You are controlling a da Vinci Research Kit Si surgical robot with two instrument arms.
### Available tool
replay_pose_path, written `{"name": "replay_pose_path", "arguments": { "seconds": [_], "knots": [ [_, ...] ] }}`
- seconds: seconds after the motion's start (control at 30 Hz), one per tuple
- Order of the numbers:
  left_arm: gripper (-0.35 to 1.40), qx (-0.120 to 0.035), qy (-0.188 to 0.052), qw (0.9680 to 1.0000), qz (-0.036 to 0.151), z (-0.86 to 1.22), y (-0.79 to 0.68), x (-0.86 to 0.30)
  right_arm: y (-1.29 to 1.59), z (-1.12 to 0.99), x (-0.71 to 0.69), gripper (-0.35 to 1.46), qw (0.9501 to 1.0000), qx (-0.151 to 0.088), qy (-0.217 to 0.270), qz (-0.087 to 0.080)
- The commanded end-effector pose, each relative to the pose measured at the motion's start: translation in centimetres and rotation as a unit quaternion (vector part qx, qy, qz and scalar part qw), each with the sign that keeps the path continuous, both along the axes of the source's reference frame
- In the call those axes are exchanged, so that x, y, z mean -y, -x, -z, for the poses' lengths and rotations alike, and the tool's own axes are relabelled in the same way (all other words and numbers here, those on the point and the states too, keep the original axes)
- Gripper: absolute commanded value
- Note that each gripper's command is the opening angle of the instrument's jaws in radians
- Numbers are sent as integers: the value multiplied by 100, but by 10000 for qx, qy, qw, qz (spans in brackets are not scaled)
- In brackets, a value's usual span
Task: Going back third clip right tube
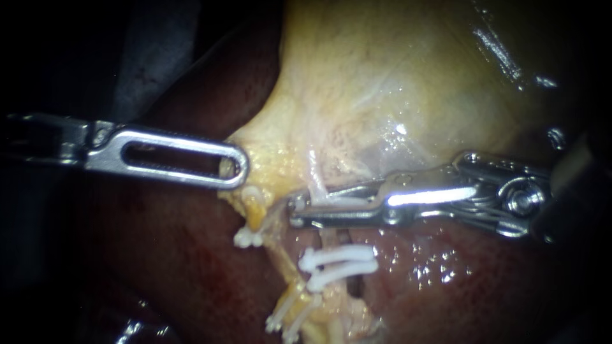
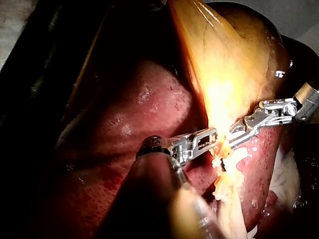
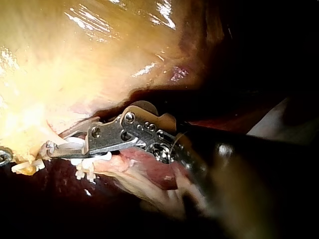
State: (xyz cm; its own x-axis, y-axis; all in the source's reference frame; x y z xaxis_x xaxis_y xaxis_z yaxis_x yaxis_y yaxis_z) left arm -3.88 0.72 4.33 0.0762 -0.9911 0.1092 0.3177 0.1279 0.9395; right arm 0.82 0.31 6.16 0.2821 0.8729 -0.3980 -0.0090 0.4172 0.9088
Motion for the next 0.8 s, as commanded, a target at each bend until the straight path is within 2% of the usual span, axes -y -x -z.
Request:
{"name": "replay_pose_path", "arguments": {
  "seconds": [0.03, 0.33, 0.37, 0.53, 0.57, 0.8],
  "knots": [
    [-35, -2, 2, 10000, 2, 0, 0, 0, 0, 0, 0, -30, 10000, 0, 0, 0],
    [-35, -3, 3, 10000, 3, 0, 0, 0, 0, 0, 0, -27, 10000, -1, 1, 1],
    [-35, -3, 3, 10000, 3, 0, 0, 0, 0, 0, 0, -22, 10000, -1, 1, 2],
    [-35, -4, 3, 10000, 4, 0, 0, 1, 0, -3, 6, 32, 10000, -5, 20, 15],
    [-35, -4, 4, 10000, 4, 0, 0, 1, -1, -4, 7, 40, 9998, -37, 167, 38],
    [-35, -5, 5, 10000, 5, 0, 0, 1, -4, -6, 7, 53, 9955, -197, 911, 146]
  ]
}}
